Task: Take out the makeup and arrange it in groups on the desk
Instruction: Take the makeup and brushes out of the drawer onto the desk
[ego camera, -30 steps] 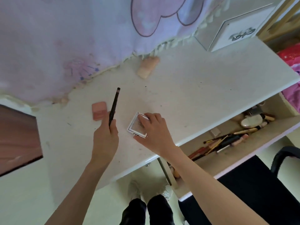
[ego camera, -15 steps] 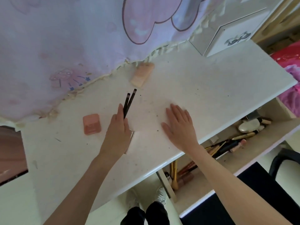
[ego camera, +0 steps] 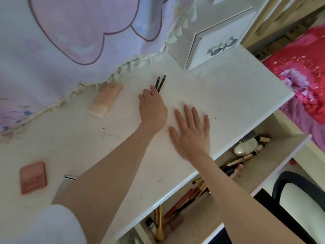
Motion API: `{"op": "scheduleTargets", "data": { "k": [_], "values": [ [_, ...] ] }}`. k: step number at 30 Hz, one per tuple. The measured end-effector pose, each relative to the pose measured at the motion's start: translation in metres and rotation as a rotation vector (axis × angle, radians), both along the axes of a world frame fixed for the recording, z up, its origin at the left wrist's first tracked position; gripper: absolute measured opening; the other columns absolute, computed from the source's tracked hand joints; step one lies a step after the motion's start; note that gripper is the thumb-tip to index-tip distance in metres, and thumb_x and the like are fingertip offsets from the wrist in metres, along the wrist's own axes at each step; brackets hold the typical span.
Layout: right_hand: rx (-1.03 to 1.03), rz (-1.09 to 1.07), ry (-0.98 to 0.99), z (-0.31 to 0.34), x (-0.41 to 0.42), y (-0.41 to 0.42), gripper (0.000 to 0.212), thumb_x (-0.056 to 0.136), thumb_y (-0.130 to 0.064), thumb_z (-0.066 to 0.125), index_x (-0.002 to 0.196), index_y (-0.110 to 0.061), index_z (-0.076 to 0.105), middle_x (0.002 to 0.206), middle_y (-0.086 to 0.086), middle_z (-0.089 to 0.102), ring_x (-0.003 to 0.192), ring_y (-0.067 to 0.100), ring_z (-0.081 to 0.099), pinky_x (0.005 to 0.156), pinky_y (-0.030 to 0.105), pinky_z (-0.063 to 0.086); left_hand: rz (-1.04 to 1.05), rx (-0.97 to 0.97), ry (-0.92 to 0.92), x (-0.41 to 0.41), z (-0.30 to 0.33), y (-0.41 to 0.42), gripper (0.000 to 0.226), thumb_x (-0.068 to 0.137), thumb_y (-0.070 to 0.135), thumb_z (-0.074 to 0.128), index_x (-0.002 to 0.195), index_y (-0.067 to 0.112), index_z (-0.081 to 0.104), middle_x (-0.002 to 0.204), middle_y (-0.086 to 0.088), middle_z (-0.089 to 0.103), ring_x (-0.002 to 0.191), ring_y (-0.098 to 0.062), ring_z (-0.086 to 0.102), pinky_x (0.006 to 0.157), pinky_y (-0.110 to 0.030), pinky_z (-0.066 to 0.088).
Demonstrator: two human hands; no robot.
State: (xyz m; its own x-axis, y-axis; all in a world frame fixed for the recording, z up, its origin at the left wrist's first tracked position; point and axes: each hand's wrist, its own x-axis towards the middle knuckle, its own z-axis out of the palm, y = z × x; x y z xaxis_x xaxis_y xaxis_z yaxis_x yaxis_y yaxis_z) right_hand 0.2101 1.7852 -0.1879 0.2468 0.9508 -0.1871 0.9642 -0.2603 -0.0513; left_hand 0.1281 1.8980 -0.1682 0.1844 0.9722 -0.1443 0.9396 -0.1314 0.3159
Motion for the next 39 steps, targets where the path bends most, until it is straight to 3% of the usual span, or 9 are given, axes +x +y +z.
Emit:
{"op": "scheduleTargets", "data": {
  "k": [8, 12, 18, 22, 26, 30, 35, 37, 39],
  "values": [
    [-0.002, 0.010, 0.025, -0.002, -0.001, -0.001, 0.061, 0.092, -0.057, 0.002, 0.146, -0.032, -0.012, 0.156, -0.004, -0.017, 0.143, 0.018, -0.020, 0.114, 0.049, -0.014, -0.025, 0.113, -0.014, 0.020, -0.008, 0.023, 0.035, 0.092, 0.008, 0.043, 0.126, 0.001, 0.038, 0.122, -0.018, 0.040, 0.104, -0.032, 0.044, 0.080, -0.033, 0.038],
    [-0.008, 0.010, 0.015, -0.002, -0.002, -0.002, 0.061, 0.092, -0.057, 0.000, 0.146, -0.033, -0.015, 0.156, -0.004, -0.019, 0.142, 0.018, -0.021, 0.114, 0.049, -0.013, -0.060, 0.167, 0.065, 0.012, -0.011, 0.020, 0.039, 0.096, 0.026, 0.038, 0.129, 0.005, 0.038, 0.124, -0.016, 0.041, 0.111, -0.033, 0.039, 0.086, -0.039, 0.032],
    [-0.029, 0.006, 0.001, -0.001, -0.001, 0.001, 0.062, 0.091, -0.058, 0.001, 0.146, -0.034, -0.015, 0.156, -0.005, -0.019, 0.142, 0.017, -0.021, 0.114, 0.049, -0.012, -0.065, 0.074, -0.078, -0.029, -0.013, -0.006, 0.052, 0.099, 0.032, 0.027, 0.145, 0.008, 0.018, 0.148, -0.017, 0.024, 0.138, -0.033, 0.016, 0.114, -0.046, 0.010],
    [-0.025, 0.018, 0.008, 0.001, -0.002, -0.004, 0.059, 0.096, -0.053, 0.006, 0.147, -0.031, -0.011, 0.157, -0.003, -0.015, 0.143, 0.017, -0.017, 0.115, 0.047, -0.012, -0.145, -0.040, -0.020, -0.065, -0.011, -0.058, 0.056, 0.100, 0.036, 0.019, 0.148, 0.013, 0.005, 0.156, -0.013, 0.001, 0.143, -0.029, -0.005, 0.114, -0.046, -0.005],
    [-0.021, 0.051, 0.080, 0.007, -0.007, -0.049, 0.057, 0.098, -0.046, 0.009, 0.149, -0.025, -0.006, 0.157, 0.001, -0.011, 0.144, 0.018, -0.014, 0.116, 0.042, -0.012, -0.294, -0.007, 0.136, -0.095, -0.017, -0.120, 0.066, 0.091, 0.044, -0.001, 0.148, 0.014, 0.008, 0.156, -0.014, 0.000, 0.144, -0.031, -0.004, 0.113, -0.045, -0.008],
    [0.045, 0.074, 0.225, 0.011, -0.013, -0.128, 0.063, 0.093, -0.050, 0.009, 0.149, -0.022, 0.014, 0.157, 0.004, 0.001, 0.142, 0.019, -0.010, 0.115, 0.040, -0.005, -0.411, 0.057, 0.032, -0.105, -0.016, -0.177, 0.055, 0.093, 0.032, 0.017, 0.139, 0.010, 0.039, 0.148, -0.019, 0.030, 0.138, -0.036, 0.024, 0.111, -0.051, 0.012],
    [0.128, 0.000, 0.189, -0.002, 0.004, -0.199, 0.045, 0.092, -0.030, 0.048, 0.132, -0.009, 0.049, 0.140, 0.015, 0.046, 0.135, 0.031, 0.036, 0.110, 0.051, 0.027, -0.561, 0.164, -0.337, -0.104, -0.015, -0.245, 0.034, 0.091, 0.012, 0.034, 0.118, 0.010, 0.054, 0.126, -0.011, 0.055, 0.123, -0.027, 0.048, 0.104, -0.040, 0.039],
    [0.076, 0.018, 0.150, -0.009, 0.014, -0.205, 0.041, 0.087, -0.022, 0.061, 0.125, -0.008, 0.056, 0.130, 0.015, 0.056, 0.128, 0.032, 0.047, 0.107, 0.053, 0.033, -0.624, 0.124, -0.346, -0.100, -0.023, -0.269, 0.031, 0.089, 0.011, 0.037, 0.114, 0.011, 0.056, 0.117, -0.007, 0.059, 0.112, -0.023, 0.055, 0.093, -0.035, 0.048],
    [-0.047, 0.069, 0.133, -0.013, 0.020, -0.203, 0.037, 0.090, -0.021, 0.057, 0.125, -0.011, 0.055, 0.130, 0.011, 0.056, 0.128, 0.030, 0.045, 0.110, 0.051, 0.029, -0.579, 0.006, -0.244, -0.096, -0.039, -0.284, 0.032, 0.086, 0.011, 0.042, 0.113, 0.010, 0.057, 0.111, -0.009, 0.060, 0.100, -0.025, 0.060, 0.079, -0.036, 0.054]
  ]
}}
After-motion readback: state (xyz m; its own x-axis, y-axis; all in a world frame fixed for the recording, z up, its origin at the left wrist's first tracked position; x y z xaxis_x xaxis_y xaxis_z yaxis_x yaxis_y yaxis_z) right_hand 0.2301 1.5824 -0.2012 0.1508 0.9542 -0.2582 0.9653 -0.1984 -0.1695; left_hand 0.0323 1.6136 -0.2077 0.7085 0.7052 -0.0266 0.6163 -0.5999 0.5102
